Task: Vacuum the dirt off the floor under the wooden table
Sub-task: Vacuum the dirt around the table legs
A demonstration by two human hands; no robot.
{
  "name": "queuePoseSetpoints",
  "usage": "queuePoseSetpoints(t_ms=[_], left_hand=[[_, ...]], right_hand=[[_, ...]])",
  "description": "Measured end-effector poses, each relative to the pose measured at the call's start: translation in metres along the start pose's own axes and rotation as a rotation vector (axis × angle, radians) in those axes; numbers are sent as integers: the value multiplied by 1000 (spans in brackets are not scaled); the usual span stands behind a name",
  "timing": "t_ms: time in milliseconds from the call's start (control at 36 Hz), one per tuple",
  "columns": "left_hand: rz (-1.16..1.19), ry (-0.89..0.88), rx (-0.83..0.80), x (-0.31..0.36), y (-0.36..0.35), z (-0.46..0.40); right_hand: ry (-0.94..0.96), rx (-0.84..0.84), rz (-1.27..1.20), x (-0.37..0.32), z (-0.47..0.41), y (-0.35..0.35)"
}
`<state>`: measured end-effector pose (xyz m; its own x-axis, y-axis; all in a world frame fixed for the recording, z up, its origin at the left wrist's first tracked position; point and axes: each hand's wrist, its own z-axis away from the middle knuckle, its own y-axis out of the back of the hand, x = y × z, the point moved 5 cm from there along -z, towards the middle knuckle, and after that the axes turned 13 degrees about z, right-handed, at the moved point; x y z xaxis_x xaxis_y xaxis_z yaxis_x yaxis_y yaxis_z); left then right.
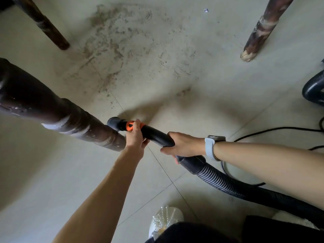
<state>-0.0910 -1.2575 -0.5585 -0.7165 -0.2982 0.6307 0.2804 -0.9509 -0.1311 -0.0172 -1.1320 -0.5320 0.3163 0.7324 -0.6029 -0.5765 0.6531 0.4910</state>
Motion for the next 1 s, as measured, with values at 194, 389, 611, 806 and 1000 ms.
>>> queuePoseSetpoints(t_ms=[194, 389, 611, 806, 1000], left_hand=[[-27, 5, 13, -21, 0, 12], [12, 115, -34, -48, -13, 38], [-67, 99, -14, -40, -3, 36], [-39, -73, 37, -14, -13, 12], [-82, -60, -6, -29, -23, 20]], right_hand=[[26, -69, -42, 14, 19, -1], [-12, -31, 137, 40, 52, 3], [13, 54, 288, 30, 45, -1], [-2, 117, 249, 2, 18, 9], [-50, 113, 232, 13, 39, 13]])
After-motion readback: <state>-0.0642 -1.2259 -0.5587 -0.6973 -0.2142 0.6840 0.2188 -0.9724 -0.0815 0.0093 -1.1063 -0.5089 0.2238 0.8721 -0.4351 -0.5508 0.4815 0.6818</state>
